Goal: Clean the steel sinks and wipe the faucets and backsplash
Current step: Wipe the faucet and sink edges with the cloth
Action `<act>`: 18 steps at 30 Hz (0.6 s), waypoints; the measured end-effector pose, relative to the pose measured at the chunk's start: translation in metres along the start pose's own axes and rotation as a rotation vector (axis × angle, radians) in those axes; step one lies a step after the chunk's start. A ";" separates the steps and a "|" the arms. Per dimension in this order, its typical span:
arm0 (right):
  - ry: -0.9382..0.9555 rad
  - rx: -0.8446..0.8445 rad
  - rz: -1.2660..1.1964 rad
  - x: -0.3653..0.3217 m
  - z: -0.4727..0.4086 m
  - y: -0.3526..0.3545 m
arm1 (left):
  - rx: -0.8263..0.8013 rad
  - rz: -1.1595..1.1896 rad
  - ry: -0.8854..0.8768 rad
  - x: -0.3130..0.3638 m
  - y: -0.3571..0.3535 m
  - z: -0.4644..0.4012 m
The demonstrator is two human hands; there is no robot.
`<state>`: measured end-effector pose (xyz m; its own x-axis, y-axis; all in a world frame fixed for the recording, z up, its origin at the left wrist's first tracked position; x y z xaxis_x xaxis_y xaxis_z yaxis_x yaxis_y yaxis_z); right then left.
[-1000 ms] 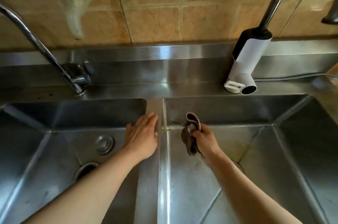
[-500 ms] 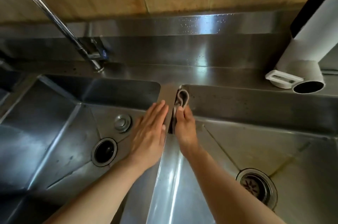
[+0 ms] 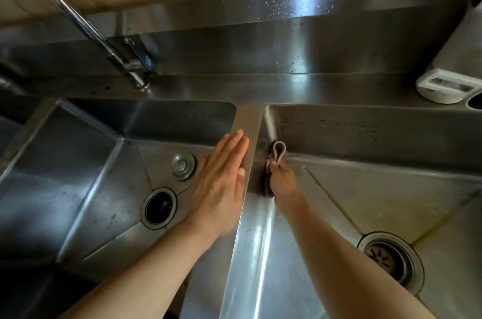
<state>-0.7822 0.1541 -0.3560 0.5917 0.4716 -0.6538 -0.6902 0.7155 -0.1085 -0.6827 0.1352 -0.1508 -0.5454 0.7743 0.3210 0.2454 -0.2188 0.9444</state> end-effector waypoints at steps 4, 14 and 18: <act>0.173 -0.154 -0.067 -0.039 0.085 0.000 | 0.000 -0.024 0.006 0.000 0.001 -0.001; 0.363 -0.010 0.056 -0.018 0.102 -0.007 | 0.053 -0.076 0.075 0.009 0.010 0.041; 0.154 0.096 0.144 0.038 0.033 -0.002 | 0.074 -0.050 0.079 0.010 0.007 0.042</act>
<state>-0.7445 0.1870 -0.3562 0.4141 0.4932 -0.7651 -0.7157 0.6958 0.0612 -0.6534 0.1666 -0.1438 -0.6189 0.7334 0.2812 0.2734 -0.1345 0.9524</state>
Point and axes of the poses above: each hand's wrist, its own z-axis away from the middle knuckle, its own y-axis out of the back of the hand, x = y × z, the point moved 8 cm from there along -z, towards the middle knuckle, and after that the axes turned 9 degrees about -y, right-handed, at the moved point
